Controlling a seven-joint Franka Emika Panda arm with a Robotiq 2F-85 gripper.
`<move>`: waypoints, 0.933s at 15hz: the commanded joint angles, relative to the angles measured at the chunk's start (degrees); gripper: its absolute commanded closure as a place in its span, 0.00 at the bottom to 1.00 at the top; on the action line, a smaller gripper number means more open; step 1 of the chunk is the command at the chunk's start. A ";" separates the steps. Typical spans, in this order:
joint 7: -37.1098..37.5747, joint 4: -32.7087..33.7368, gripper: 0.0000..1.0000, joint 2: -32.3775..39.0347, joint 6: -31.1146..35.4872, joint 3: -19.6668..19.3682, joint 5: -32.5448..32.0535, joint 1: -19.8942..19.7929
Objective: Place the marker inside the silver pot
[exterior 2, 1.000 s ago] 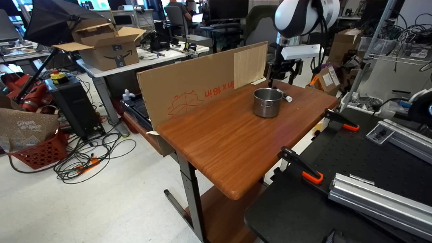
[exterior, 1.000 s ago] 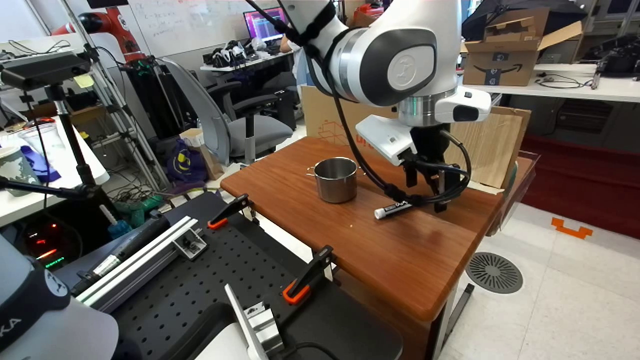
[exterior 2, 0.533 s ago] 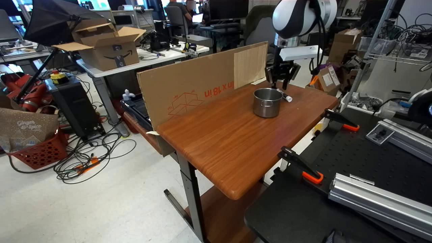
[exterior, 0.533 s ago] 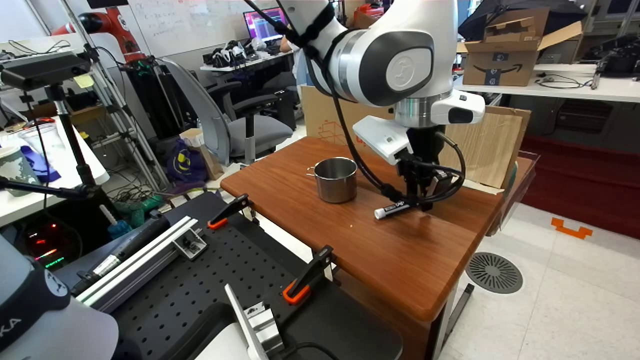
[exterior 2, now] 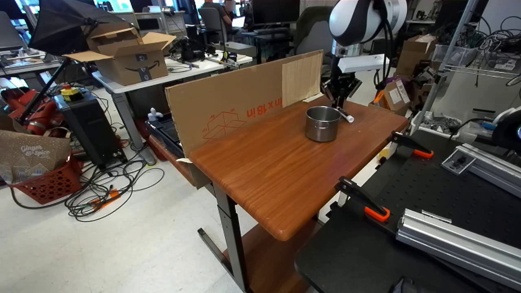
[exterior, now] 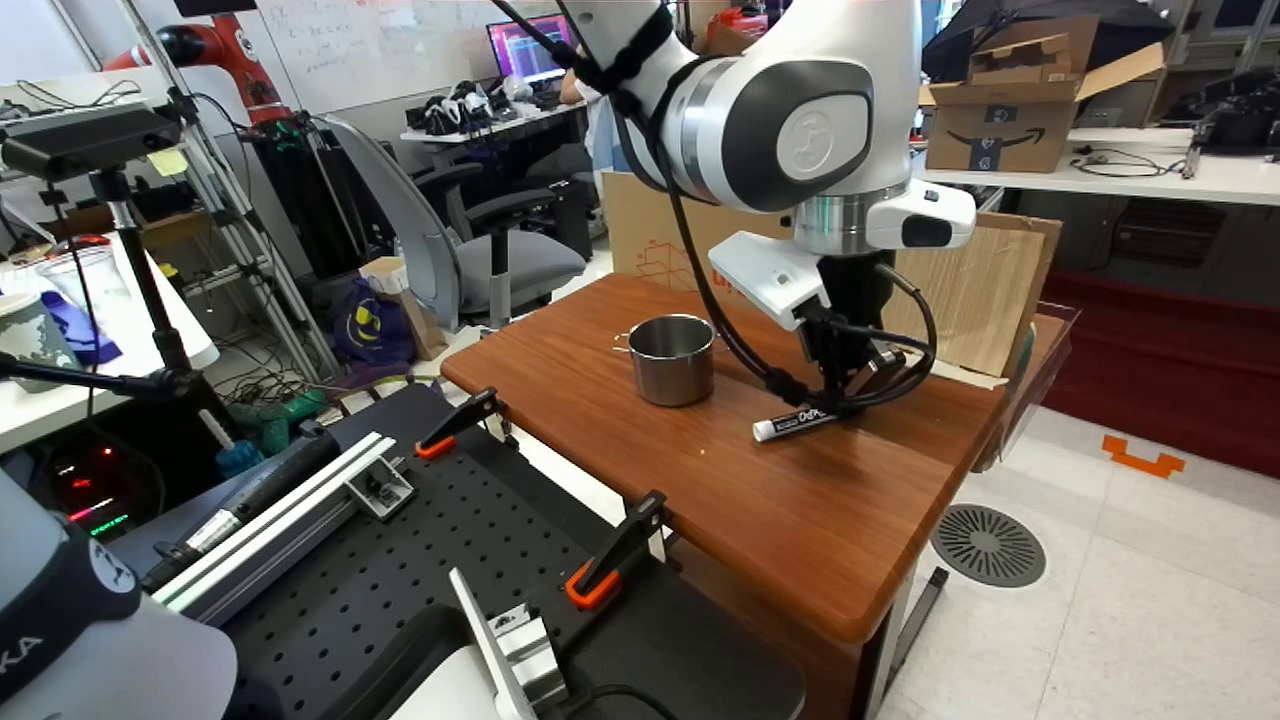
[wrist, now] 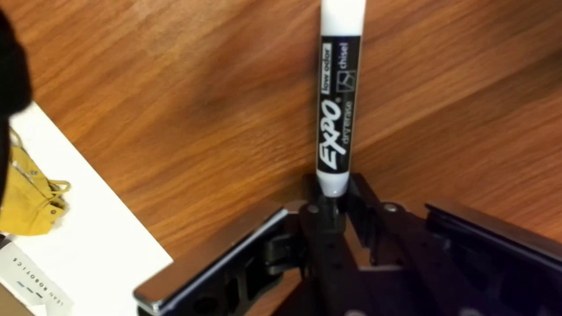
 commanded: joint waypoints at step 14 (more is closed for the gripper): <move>16.87 -7.92 0.95 -10.56 9.19 -11.64 -7.77 16.84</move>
